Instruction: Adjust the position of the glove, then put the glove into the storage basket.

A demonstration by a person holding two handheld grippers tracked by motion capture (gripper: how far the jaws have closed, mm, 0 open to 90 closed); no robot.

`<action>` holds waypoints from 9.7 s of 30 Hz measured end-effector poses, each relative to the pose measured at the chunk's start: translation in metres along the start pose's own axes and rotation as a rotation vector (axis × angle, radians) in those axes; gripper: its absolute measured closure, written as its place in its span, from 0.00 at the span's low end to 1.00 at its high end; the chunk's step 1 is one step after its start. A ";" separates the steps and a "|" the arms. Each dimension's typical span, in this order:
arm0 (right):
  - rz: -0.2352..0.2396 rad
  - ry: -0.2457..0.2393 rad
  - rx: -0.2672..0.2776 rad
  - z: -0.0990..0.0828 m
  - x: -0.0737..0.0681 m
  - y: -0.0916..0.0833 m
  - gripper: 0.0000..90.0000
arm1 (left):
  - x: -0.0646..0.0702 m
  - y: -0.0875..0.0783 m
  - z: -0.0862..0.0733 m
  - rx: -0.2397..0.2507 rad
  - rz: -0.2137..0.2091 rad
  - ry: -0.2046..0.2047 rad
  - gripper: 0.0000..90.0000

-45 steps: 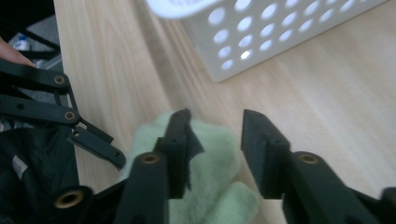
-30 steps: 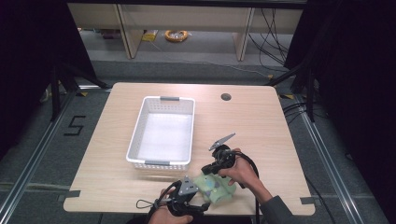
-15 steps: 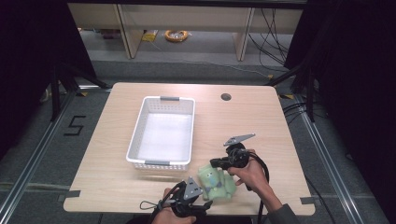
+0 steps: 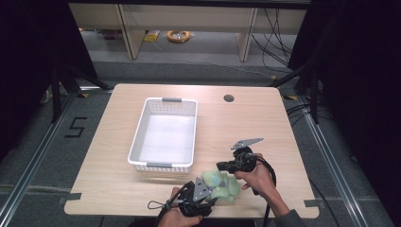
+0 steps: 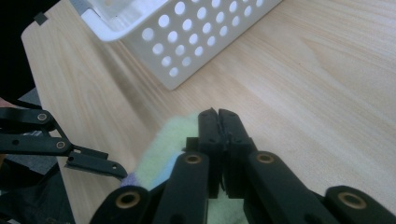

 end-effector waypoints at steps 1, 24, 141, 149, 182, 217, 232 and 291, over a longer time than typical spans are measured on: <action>0.000 0.000 0.000 0.000 0.000 0.000 0.97 | 0.000 0.000 0.000 0.000 0.000 0.000 0.61; -0.070 -0.032 -0.066 -0.006 0.028 -0.003 0.60 | -0.018 -0.004 0.000 -0.014 0.040 0.032 0.96; 0.011 0.384 0.011 -0.083 0.005 -0.017 0.64 | -0.050 0.019 0.014 -0.072 -0.203 -0.259 0.67; 0.044 0.383 0.014 -0.082 0.002 -0.017 0.74 | -0.048 0.016 0.011 -0.058 -0.211 -0.240 0.75; 0.055 0.205 0.110 -0.054 -0.020 -0.039 0.83 | -0.039 -0.022 0.019 0.031 -0.187 -0.228 0.82; 0.088 0.107 0.133 0.030 -0.047 -0.048 0.83 | -0.075 -0.094 0.053 0.106 -0.160 -0.230 0.82; 0.079 0.038 0.091 0.081 -0.057 -0.026 0.83 | -0.113 -0.124 0.058 0.112 -0.109 -0.275 0.82; 0.127 0.111 -0.089 0.147 -0.073 0.101 0.84 | -0.217 -0.154 0.003 0.017 0.020 -0.492 0.74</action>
Point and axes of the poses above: each handheld gripper's, and its own axes: y roughly forward along the jaws, z roughly out of its top, x roughly to its right, the point moved 6 cm from there along y, roughly forward along the jaws, and after that the axes turned 9 degrees about -z, right-handed, at the moved point
